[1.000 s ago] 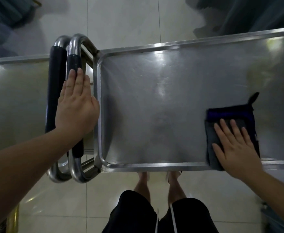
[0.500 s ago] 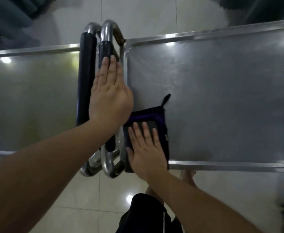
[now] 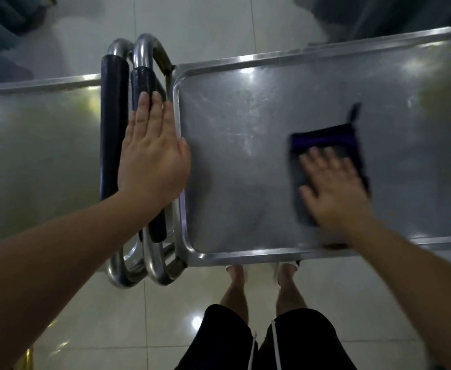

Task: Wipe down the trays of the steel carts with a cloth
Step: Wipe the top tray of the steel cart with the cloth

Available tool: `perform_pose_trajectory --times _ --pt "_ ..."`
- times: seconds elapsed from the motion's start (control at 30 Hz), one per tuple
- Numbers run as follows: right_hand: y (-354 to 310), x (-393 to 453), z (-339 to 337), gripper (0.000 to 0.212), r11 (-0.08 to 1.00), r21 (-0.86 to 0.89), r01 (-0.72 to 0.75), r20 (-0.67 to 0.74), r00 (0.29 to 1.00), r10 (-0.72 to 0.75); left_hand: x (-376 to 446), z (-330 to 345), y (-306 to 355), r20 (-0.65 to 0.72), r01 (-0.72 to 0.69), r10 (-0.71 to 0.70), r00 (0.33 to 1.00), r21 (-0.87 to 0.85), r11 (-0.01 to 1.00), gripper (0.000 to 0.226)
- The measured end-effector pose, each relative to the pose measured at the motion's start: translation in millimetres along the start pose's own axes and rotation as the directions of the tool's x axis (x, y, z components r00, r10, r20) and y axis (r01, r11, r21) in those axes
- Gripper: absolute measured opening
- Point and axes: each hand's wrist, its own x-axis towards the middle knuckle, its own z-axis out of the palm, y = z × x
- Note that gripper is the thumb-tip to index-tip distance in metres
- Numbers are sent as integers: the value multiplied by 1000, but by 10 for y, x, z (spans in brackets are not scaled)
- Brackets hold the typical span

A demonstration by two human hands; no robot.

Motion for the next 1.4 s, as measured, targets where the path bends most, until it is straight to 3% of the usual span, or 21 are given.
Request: perform_pose_trajectory --times 0.1,0.2,0.3,0.43,0.5,0.6,0.73,0.8,0.9,1.0,1.07,1.13,1.2,1.3,1.4 --pt "774 27 -239 73 941 48 -336 17 942 335 -13 10 23 -8 7 -7 1000 -15 1000 68" --pt "742 164 -263 75 858 71 -508 32 861 507 -5 5 49 -20 15 -16 1000 -25 1000 67" --pt "73 364 -156 74 811 101 -577 -31 813 582 -5 -18 59 -17 25 -26 1000 -33 999 66" --pt "-1336 660 16 74 808 176 -562 -19 819 573 -9 -33 51 -10 12 -13 1000 -8 1000 66" --pt "-2025 744 101 76 878 204 -433 -21 895 446 -5 -30 48 -9 8 -8 1000 -1 1000 67" --pt "-2680 785 230 87 978 208 -28 19 1000 24 -9 -12 46 -19 13 -13 1000 -4 1000 67" --pt "-2432 901 231 77 918 124 376 39 923 -383 -12 16 25 -37 9 -12 999 -71 997 70" --pt "-1948 992 160 72 894 64 444 69 892 -447 -3 26 19 -42 5 -10 999 -103 995 70" --pt "-992 1160 -66 73 955 13 296 33 955 -296 -4 24 15 -34 12 -17 999 -132 991 71" --pt "112 1263 -343 74 1000 -1 3 18 1000 -3 -11 15 12 -27 14 -18 999 -144 990 71" --pt "702 1290 -504 78 967 34 -251 -6 968 252 -10 6 7 -21 19 -22 1000 -149 989 71" --pt "947 1349 -586 81 875 69 -480 17 877 480 -14 5 0 -17 22 -24 1000 -146 989 71" --pt "813 1454 -568 80 782 89 -618 18 785 619 -16 13 2 -12 25 -27 1000 -144 989 70" --pt "84 1635 -461 77 692 174 -700 -26 700 714 -16 19 -2 -17 21 -23 1000 -138 990 70" --pt "-1009 1753 -314 74 708 227 -669 -8 726 688 -15 8 4 -15 25 -28 1000 -131 991 70"
